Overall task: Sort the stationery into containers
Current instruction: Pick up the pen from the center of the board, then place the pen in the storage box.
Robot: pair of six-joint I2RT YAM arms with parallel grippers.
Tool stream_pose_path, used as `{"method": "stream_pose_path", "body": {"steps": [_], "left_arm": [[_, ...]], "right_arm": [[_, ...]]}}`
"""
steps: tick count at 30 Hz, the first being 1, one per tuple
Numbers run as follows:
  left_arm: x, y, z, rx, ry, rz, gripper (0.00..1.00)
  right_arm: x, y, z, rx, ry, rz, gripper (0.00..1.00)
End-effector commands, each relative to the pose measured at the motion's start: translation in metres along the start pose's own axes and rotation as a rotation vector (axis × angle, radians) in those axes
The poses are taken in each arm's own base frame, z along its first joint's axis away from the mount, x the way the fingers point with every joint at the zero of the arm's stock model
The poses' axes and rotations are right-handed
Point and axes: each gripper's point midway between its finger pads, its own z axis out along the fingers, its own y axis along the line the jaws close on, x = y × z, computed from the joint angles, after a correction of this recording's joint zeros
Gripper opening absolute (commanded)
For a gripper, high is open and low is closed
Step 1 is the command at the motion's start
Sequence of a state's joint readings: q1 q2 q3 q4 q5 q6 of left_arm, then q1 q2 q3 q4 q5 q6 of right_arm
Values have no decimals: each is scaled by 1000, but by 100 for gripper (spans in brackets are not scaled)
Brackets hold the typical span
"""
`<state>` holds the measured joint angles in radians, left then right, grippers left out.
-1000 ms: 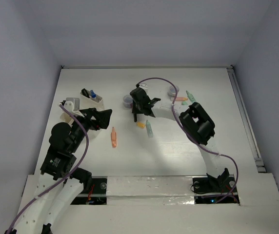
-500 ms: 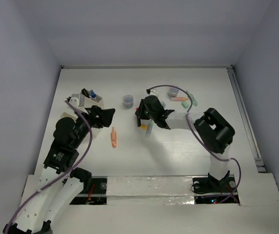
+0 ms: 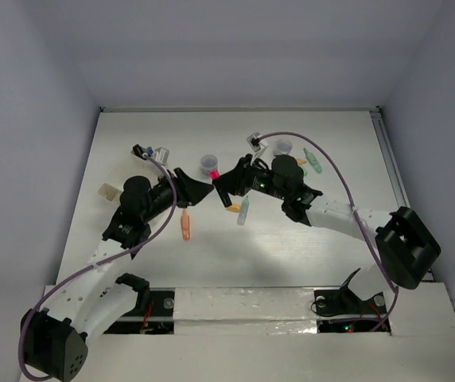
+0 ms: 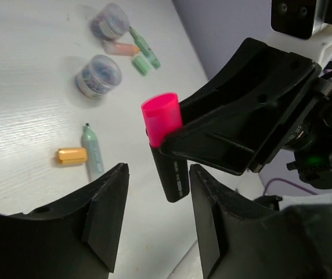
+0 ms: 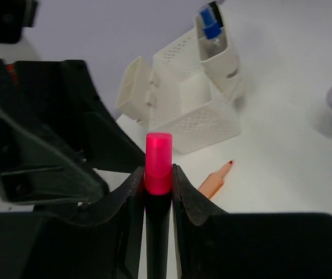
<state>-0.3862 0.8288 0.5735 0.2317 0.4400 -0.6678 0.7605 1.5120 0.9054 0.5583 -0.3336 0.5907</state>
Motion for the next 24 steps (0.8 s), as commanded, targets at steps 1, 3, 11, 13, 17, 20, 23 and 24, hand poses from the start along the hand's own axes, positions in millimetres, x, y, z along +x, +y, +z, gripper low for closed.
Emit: {"method": "stream_pose_path", "body": {"steps": [1,3,11,13,17,20,23,24], "left_arm": [[-19,-49,-6,221,-65,-1,42],[-19,-51,-5,239,-71,-2,41],[-27,-64,-9,324,-121,-2,42],[-25,-65,-10,333,-123,-3,42],[-22,-65,-10,345,-118,-13,40],[-23,-64,-11,344,-129,-12,33],[-24,-64,-13,346,-139,-11,22],[-23,-65,-13,348,-139,-10,16]], "right_arm": [[-20,50,-15,-206,-24,-65,0],[-24,66,-23,-283,-16,-83,0],[-7,86,-35,-426,62,-96,0],[-6,87,-35,-439,67,-91,0],[-5,89,-34,-458,69,-67,0],[0,91,-34,-487,91,-45,0],[2,91,-32,-499,93,-12,0],[0,94,-33,-516,85,-14,0]]}}
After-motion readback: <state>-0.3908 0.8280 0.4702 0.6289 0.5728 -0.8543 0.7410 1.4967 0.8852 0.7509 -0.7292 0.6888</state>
